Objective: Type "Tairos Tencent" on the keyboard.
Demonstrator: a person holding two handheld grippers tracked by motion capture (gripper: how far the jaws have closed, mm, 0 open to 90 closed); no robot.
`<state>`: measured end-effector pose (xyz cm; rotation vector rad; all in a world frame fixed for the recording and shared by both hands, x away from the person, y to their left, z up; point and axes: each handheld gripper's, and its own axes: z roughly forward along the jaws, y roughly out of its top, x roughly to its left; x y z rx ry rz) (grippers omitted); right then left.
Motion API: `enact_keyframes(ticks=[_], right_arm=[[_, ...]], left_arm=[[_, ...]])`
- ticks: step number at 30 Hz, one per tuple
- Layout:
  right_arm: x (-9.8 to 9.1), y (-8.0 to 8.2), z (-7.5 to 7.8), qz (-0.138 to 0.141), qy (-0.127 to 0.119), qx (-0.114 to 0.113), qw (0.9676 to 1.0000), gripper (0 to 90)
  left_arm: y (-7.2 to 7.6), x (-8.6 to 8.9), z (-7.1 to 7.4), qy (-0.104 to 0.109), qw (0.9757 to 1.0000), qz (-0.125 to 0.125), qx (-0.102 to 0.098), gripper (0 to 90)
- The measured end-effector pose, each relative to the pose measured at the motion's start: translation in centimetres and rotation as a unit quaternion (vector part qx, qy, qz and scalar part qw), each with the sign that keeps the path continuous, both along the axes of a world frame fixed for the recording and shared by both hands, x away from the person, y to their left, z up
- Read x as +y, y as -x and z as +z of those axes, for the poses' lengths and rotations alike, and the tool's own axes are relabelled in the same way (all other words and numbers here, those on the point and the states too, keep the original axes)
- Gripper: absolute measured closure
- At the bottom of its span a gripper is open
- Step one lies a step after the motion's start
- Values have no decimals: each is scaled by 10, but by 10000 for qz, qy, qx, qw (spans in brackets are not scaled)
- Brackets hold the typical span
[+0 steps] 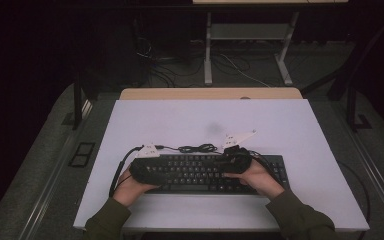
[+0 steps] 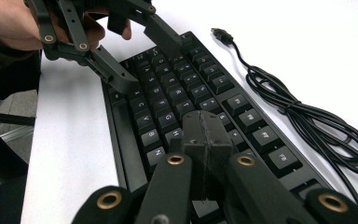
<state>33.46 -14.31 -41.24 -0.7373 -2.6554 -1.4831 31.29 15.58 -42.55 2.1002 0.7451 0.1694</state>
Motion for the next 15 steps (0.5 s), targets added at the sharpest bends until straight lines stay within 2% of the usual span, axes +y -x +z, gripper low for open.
enact_keyframes(ticks=[5,15], right_arm=[[4,0,-1,20,-12,20,10000,890],[10,2,-3,101,19,28,9999,890]], left_arm=[[0,0,-1,-26,10000,34,3,244],[-1,2,0,-16,10000,72,-18,238]])
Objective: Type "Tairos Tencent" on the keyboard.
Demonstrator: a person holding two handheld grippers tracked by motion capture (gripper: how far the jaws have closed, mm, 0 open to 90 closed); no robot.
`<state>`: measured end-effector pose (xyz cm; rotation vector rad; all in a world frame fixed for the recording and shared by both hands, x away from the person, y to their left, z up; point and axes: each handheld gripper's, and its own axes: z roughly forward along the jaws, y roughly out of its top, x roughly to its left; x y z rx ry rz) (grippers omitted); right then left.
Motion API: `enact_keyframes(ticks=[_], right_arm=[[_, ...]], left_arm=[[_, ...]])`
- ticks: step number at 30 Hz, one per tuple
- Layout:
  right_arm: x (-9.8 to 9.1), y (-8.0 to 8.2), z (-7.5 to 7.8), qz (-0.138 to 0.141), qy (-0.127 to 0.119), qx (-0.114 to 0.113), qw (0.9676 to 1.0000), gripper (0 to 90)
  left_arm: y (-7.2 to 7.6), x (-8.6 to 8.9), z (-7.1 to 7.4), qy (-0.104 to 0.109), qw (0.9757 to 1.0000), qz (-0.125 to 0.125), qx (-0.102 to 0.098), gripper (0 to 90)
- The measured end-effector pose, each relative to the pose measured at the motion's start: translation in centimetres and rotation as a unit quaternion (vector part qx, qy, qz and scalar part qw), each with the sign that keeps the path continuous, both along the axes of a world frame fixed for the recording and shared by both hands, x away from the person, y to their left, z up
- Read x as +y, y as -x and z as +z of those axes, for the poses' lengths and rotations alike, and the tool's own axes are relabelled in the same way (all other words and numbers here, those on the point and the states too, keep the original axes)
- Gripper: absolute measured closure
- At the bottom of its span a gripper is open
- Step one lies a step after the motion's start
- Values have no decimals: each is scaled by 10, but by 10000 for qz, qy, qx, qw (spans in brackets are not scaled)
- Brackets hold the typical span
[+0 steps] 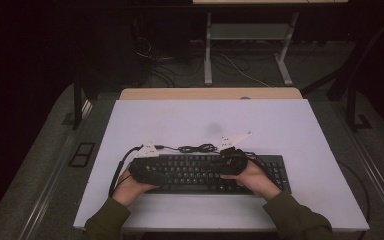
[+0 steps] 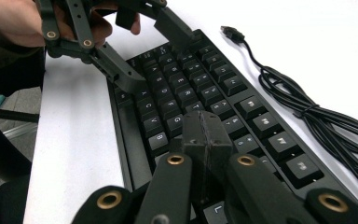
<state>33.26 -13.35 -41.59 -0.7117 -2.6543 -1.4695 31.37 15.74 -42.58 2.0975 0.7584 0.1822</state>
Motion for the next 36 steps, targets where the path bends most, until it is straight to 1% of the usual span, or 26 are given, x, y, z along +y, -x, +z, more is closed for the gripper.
enact_keyframes(ticks=[4,12,19,22,27,36], right_arm=[[3,2,-1,45,39,14,10000,890],[14,6,-8,168,209,39,9996,890],[20,9,-13,270,320,40,9991,890],[22,10,-14,286,354,60,9989,890],[27,12,-18,338,476,45,9983,890],[30,14,-22,370,580,35,9976,890]], left_arm=[[0,0,0,4,10000,0,-11,237],[0,0,0,8,10000,-7,-26,237],[0,0,0,2,10000,-4,-28,238],[0,0,0,-5,10000,-4,-29,238],[0,-1,0,0,10000,3,-28,238],[0,-1,0,3,10000,1,-39,238]])
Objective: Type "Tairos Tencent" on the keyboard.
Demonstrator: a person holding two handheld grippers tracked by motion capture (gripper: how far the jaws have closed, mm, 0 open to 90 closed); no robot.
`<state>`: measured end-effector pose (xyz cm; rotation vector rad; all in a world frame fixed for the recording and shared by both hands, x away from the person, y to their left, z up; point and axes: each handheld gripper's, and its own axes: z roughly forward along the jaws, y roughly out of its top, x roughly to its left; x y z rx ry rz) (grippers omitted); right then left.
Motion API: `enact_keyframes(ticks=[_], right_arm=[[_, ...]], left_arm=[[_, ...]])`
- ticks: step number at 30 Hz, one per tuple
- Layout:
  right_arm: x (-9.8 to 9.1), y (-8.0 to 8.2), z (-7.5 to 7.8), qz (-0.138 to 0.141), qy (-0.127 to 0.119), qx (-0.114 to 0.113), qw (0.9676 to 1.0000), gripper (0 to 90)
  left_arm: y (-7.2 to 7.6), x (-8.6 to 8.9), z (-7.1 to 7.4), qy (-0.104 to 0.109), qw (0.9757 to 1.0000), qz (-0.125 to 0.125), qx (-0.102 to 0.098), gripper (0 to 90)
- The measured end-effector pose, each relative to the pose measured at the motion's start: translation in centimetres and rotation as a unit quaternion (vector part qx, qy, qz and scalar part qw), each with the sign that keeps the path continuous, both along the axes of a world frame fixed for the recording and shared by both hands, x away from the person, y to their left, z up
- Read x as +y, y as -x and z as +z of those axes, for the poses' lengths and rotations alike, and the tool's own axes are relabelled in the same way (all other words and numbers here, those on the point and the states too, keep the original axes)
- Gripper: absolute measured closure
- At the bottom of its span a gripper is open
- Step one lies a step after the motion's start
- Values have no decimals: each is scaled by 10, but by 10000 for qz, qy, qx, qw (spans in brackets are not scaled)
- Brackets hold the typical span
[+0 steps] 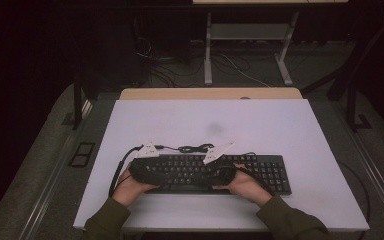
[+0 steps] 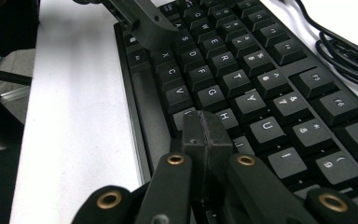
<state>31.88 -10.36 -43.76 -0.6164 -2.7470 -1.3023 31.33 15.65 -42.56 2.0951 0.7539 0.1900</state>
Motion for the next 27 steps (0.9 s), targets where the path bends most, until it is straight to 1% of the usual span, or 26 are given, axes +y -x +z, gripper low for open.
enact_keyframes(ticks=[3,4,7,9,10,13,16,20,27], right_arm=[[0,0,0,24,29,-23,10000,890],[1,1,-1,26,81,-28,10000,890],[1,1,-2,29,67,-17,10000,890],[0,1,-1,23,59,-67,10000,889],[0,1,-1,1,44,-40,10000,889],[-2,0,2,-19,-56,-85,9999,880],[-5,-2,5,-54,-153,-81,9998,880],[-10,-3,9,-123,-267,-79,9995,853],[-16,-5,14,-211,-421,-87,9988,762]], left_arm=[[0,0,0,-11,10000,-6,-5,238],[0,0,0,-12,10000,-6,-7,238],[0,0,0,-5,10000,-3,-9,238],[0,0,0,-6,10000,-5,-9,238],[0,0,0,-8,10000,-6,-11,238],[0,0,0,4,10000,-14,-19,238],[0,0,0,4,10000,-2,-13,238],[0,0,0,-1,10000,-11,-22,238],[0,0,0,4,10000,-9,-24,238]])
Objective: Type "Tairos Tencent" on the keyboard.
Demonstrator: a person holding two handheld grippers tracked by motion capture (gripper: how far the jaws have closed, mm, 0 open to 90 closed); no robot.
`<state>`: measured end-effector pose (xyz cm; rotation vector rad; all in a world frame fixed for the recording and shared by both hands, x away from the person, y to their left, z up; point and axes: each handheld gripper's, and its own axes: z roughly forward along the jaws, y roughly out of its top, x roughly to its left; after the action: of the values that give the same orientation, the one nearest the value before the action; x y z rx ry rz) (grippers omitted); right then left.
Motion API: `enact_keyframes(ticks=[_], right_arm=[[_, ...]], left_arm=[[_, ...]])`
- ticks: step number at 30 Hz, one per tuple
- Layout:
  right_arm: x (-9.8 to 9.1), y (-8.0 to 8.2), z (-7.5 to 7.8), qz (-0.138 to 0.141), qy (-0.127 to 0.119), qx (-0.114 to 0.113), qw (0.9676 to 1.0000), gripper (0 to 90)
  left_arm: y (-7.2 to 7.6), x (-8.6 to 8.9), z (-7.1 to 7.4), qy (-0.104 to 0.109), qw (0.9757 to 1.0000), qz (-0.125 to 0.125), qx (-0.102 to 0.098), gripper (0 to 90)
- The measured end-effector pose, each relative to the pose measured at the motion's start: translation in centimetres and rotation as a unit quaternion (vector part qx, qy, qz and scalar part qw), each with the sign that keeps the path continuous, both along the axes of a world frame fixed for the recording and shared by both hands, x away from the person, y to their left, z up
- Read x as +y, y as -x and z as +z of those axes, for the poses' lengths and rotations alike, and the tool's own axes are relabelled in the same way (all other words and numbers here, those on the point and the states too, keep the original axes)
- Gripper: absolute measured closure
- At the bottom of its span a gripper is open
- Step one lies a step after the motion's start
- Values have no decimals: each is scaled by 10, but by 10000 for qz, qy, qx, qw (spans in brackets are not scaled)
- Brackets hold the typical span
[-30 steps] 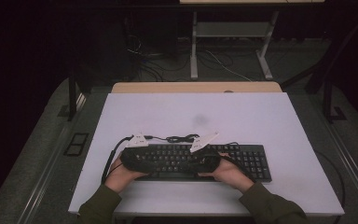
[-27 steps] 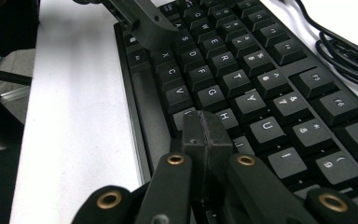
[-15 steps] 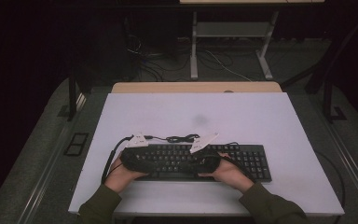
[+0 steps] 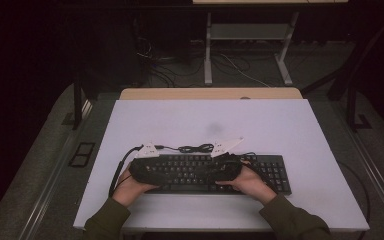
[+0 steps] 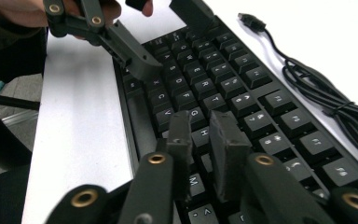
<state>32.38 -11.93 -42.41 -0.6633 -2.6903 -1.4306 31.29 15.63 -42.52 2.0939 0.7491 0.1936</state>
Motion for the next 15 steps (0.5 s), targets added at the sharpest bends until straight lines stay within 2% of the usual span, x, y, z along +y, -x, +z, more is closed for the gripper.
enact_keyframes(ticks=[15], right_arm=[[-13,-3,6,-236,-111,-69,9996,541]], left_arm=[[1,1,1,33,10000,0,-21,250]])
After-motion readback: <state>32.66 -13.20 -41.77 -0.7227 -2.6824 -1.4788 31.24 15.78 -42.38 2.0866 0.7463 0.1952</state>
